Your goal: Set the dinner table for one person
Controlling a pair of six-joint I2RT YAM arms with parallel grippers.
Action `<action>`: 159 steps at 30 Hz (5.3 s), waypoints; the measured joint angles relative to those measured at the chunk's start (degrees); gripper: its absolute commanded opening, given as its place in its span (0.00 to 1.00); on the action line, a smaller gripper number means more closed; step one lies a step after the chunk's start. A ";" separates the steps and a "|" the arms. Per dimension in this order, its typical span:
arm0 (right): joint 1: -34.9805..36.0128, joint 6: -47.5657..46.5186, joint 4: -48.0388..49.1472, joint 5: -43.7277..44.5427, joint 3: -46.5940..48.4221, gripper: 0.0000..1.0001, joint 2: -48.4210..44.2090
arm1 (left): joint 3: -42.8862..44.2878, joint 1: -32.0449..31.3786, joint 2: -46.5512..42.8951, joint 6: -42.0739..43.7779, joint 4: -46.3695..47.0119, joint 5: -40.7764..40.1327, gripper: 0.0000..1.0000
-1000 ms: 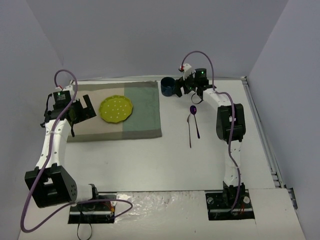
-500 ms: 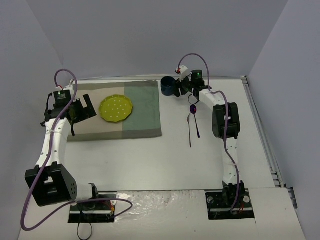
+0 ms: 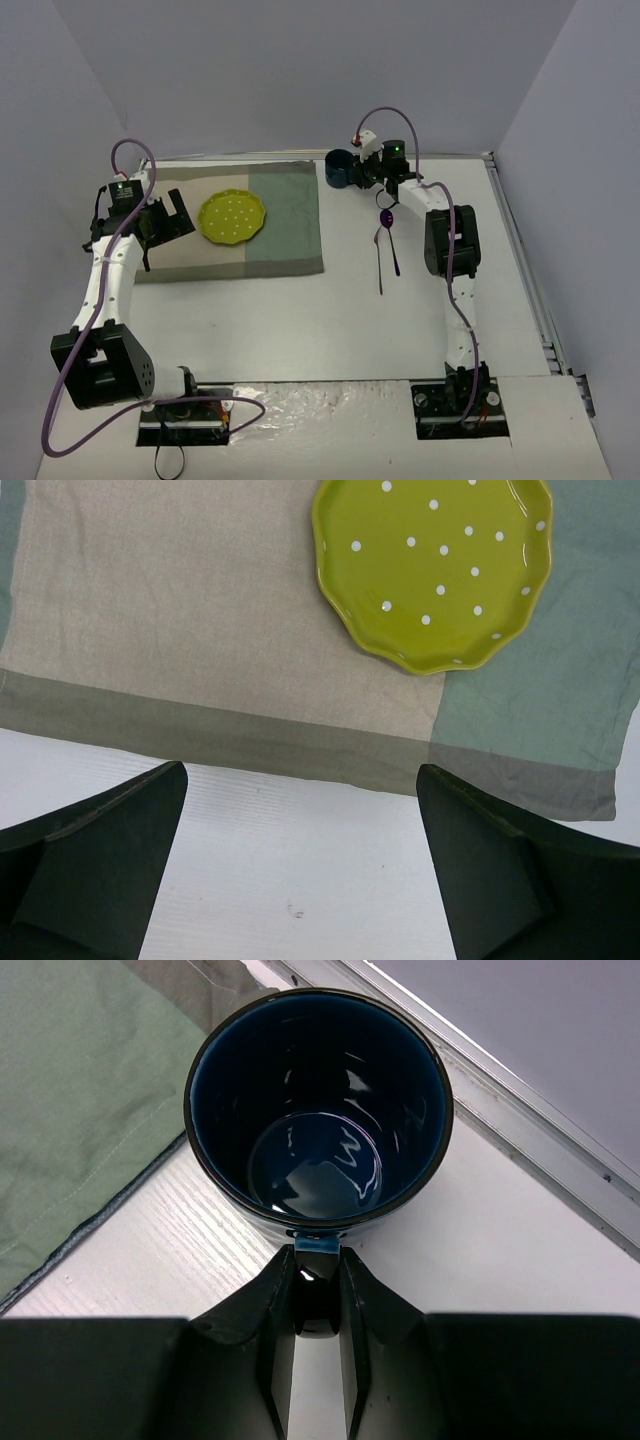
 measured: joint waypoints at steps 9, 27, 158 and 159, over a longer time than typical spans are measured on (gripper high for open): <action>1.14 1.21 5.18 1.35 -6.09 0.00 -3.57 | 0.00 0.02 0.55 -0.70 0.04 0.49 0.97; 11.84 3.27 12.39 1.85 -6.82 0.00 -7.74 | 0.00 0.11 0.55 -1.03 0.07 0.88 0.97; 5.26 28.80 -13.03 41.11 -40.71 0.00 -32.61 | 0.24 -9.62 -3.99 -0.57 -5.22 -9.70 0.97; 6.60 29.21 -13.71 41.50 -38.60 0.00 -33.26 | 0.23 -9.62 -3.99 -0.57 -5.23 -9.73 0.97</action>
